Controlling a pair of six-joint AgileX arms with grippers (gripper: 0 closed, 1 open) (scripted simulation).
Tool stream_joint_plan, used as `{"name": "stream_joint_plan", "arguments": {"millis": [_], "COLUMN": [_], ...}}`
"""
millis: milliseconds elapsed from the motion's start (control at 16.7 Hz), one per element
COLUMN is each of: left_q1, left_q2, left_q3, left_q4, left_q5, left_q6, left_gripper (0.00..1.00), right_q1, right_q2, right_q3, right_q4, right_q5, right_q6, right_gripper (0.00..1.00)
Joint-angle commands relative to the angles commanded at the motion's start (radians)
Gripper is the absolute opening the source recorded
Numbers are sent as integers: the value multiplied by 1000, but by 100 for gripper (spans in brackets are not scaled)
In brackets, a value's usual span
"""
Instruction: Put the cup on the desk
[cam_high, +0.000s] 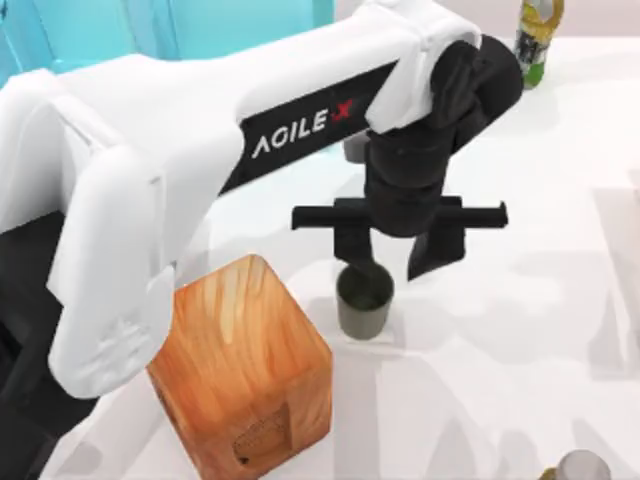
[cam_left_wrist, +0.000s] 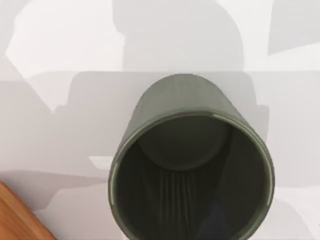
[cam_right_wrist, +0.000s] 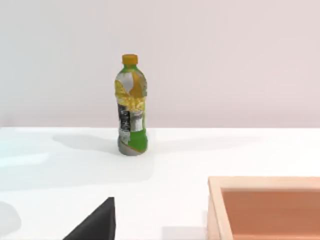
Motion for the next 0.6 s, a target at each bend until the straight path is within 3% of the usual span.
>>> {"name": "stream_joint_plan", "arguments": {"millis": [240, 600], "left_q1": [0, 0], "left_q2": [0, 0], "left_q3": [0, 0], "left_q4": [0, 0], "left_q5": [0, 0], "left_q6": [0, 0], "left_gripper": [98, 100], "right_q1": [0, 0], "right_q2": [0, 0], "right_q3": [0, 0], "right_q4": [0, 0], "right_q5": [0, 0], "right_q6": [0, 0], "right_gripper": [100, 100]}}
